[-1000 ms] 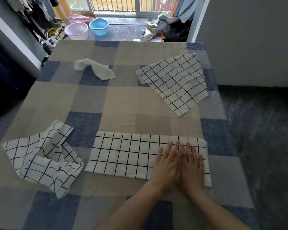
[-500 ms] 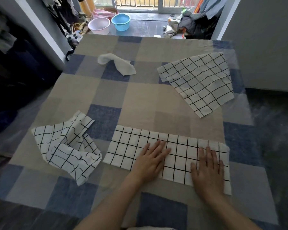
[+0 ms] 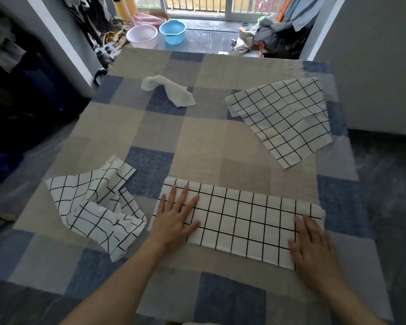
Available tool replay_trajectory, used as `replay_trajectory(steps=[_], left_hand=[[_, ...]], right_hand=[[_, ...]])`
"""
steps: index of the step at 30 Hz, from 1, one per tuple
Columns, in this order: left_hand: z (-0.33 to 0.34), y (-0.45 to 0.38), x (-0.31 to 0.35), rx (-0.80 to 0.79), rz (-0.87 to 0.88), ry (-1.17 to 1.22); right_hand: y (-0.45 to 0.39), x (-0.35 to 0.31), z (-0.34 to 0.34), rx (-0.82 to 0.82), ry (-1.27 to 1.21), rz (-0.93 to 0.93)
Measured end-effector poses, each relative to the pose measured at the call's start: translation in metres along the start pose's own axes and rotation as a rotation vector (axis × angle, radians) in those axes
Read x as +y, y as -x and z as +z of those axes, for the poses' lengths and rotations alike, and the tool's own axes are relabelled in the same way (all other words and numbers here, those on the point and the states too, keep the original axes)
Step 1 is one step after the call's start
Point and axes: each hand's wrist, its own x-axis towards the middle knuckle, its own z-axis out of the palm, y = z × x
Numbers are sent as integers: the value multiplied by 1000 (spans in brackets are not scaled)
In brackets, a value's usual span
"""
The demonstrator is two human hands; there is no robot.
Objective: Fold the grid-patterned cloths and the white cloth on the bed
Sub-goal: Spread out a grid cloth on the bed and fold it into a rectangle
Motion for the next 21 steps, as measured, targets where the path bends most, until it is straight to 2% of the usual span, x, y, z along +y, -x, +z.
replay_trajectory(steps=[3, 6, 9, 12, 17, 21], left_hand=[[-2, -1, 1, -6, 2, -16], [-3, -1, 3, -4, 1, -14], [-4, -1, 2, 1, 7, -4], [-3, -1, 1, -3, 1, 10], [-2, -2, 2, 0, -10, 5], [-1, -2, 1, -6, -2, -9]], right_hand=[[-18, -19, -21, 128, -47, 22], [-35, -75, -27, 199, -155, -101], [-41, -143, -16, 122, -216, -295], [-44, -171, 1, -35, -244, -287], [-43, -96, 9, -10, -64, -226], [-31, -26, 3, 33, -87, -9]])
